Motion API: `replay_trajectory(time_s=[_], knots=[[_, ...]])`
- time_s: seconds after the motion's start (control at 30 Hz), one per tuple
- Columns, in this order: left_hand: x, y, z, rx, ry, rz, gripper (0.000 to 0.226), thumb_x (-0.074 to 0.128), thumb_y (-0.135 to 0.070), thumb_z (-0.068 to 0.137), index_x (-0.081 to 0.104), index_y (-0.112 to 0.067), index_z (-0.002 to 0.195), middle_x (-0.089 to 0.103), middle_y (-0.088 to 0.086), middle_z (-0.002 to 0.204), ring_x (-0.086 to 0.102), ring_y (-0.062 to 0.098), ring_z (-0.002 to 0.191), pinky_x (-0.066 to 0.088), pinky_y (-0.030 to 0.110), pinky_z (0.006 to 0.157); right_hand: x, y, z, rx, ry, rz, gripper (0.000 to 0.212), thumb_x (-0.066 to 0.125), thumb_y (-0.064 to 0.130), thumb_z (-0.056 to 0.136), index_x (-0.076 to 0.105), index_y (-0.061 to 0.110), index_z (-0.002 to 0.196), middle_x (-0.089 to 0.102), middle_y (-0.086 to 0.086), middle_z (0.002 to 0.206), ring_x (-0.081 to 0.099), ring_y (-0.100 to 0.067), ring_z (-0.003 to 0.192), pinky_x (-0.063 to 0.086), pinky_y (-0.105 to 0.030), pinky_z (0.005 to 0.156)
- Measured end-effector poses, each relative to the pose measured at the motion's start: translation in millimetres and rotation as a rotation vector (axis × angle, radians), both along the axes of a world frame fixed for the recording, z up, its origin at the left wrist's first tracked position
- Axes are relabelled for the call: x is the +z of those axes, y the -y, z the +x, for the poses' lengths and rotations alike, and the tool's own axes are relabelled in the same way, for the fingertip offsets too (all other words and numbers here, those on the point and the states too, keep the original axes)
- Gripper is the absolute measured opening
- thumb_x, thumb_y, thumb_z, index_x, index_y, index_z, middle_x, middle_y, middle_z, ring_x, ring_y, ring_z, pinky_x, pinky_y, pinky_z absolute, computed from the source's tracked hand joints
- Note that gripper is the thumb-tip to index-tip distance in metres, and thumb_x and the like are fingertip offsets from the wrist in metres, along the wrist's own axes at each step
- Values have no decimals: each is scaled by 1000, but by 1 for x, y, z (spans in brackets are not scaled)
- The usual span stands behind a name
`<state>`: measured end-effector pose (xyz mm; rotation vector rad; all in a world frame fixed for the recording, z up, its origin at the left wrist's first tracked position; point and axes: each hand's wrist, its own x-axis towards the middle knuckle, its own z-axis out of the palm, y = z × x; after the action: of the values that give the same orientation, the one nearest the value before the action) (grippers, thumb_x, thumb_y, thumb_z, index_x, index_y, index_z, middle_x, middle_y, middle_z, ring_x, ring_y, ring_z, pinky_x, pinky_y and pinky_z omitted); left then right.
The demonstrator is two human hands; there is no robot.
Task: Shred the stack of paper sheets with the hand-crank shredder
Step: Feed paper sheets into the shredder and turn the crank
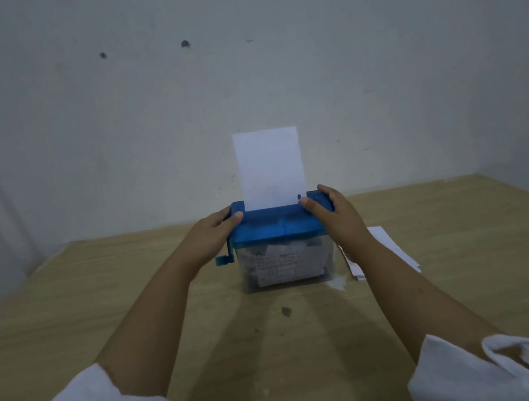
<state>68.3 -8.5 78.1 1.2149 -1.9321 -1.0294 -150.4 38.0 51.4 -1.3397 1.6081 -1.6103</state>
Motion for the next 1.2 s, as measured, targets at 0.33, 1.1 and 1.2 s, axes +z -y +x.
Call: replay_trajectory(time_s=[0.33, 1.1, 1.2], knots=[[4, -20, 14, -28, 567, 56, 53, 61, -35, 88, 46, -8, 130, 51, 8, 132, 50, 22, 117, 40, 31, 92, -3, -28, 21, -226, -771, -389, 44, 54, 18, 93, 46, 6, 135, 42, -12, 142, 38, -27, 133, 29, -45, 112], [-5, 24, 4, 152, 748, -75, 42, 83, -27, 68, 72, -13, 106, 69, 5, 108, 62, 20, 101, 48, 29, 87, -24, 4, 57, -356, -1040, -519, 62, 51, 68, 73, 67, 18, 106, 56, 0, 89, 51, -15, 83, 31, -27, 80], [-10, 32, -5, 247, 707, -71, 38, 77, -24, 76, 69, -11, 111, 66, 8, 113, 61, 23, 105, 46, 30, 89, -25, 4, 57, -361, -1025, -527, 61, 53, 67, 73, 67, 18, 105, 56, 0, 89, 50, -14, 83, 32, -27, 80]])
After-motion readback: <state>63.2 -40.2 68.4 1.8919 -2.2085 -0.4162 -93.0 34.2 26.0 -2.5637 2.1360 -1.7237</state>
